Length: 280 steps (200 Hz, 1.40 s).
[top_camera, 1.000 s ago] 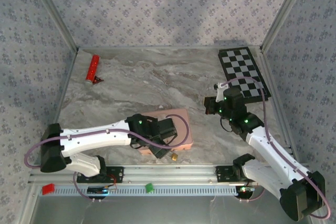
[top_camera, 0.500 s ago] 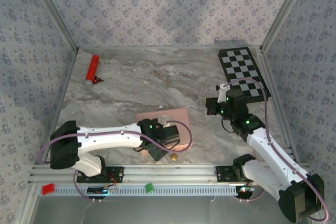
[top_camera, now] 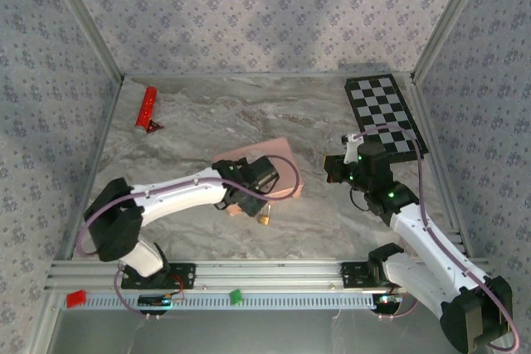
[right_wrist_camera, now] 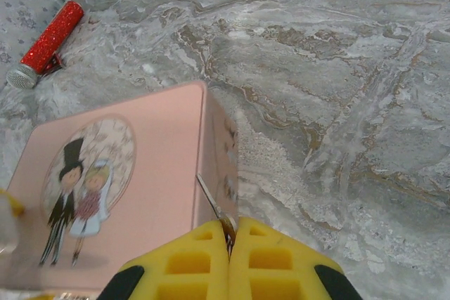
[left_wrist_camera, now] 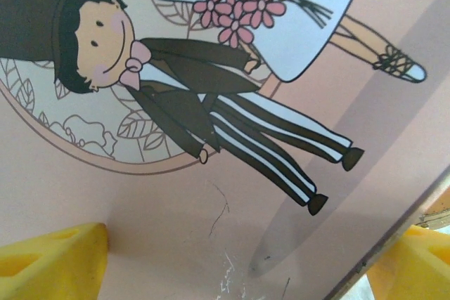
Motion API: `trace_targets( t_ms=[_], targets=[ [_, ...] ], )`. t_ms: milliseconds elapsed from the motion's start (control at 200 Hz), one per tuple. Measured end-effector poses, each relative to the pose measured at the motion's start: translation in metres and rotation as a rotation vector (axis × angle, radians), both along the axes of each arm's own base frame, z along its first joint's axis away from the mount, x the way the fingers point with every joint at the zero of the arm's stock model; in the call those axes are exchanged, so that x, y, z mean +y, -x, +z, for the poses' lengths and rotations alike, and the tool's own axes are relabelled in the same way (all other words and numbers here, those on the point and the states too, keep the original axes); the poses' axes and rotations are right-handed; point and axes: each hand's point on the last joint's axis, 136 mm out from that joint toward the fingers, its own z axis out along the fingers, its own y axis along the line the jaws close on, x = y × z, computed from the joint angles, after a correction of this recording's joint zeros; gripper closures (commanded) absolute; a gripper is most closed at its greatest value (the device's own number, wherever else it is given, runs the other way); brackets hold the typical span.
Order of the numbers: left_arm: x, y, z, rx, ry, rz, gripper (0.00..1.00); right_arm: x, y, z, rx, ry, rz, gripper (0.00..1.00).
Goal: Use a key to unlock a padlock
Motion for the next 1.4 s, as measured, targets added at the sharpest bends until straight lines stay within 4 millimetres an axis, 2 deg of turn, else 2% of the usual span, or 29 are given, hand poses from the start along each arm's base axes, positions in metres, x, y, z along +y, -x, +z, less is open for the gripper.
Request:
trace_targets(
  t_ms=[110, 270, 380, 475, 555, 650, 805, 905, 985, 1164, 1399],
  targets=[
    [-0.006, -0.031, 0.0, -0.053, -0.012, 0.002, 0.1, 0.0, 0.0, 0.0, 0.001, -0.004, -0.002, 1.0],
    [-0.003, -0.066, 0.0, -0.112, -0.055, -0.002, 0.1, 0.0, 0.0, -0.002, 0.009, -0.014, -0.01, 1.0],
    [0.004, -0.085, 0.001, -0.14, -0.07, 0.02, 0.09, 0.001, 0.001, -0.002, 0.013, -0.02, -0.006, 1.0],
    [0.007, -0.091, 0.005, -0.16, -0.074, 0.033, 0.08, 0.001, 0.0, -0.004, 0.021, -0.021, -0.007, 1.0],
    [0.005, -0.092, 0.01, -0.17, -0.055, 0.044, 0.08, 0.001, 0.0, -0.006, 0.028, -0.023, -0.01, 1.0],
    [0.003, -0.087, 0.029, -0.19, 0.039, 0.08, 0.09, 0.001, 0.0, -0.005, 0.031, -0.033, -0.016, 1.0],
    [0.004, -0.056, 0.085, -0.236, 0.411, 0.161, 0.08, 0.002, -0.001, -0.007, 0.037, -0.05, -0.022, 1.0],
    [0.002, -0.032, 0.103, -0.226, 0.662, 0.202, 0.07, 0.003, -0.002, -0.01, 0.048, -0.053, -0.021, 1.0],
    [-0.001, -0.018, 0.094, -0.176, 0.792, 0.236, 0.07, 0.005, -0.003, -0.013, 0.058, -0.054, -0.019, 1.0],
    [-0.007, 0.001, 0.042, -0.012, 0.896, 0.337, 0.08, 0.011, -0.005, -0.015, 0.066, -0.068, -0.005, 1.0],
    [-0.036, -0.002, 0.016, 0.097, 1.009, 0.379, 0.12, 0.022, -0.004, -0.013, 0.065, -0.091, 0.018, 1.0]
  ],
)
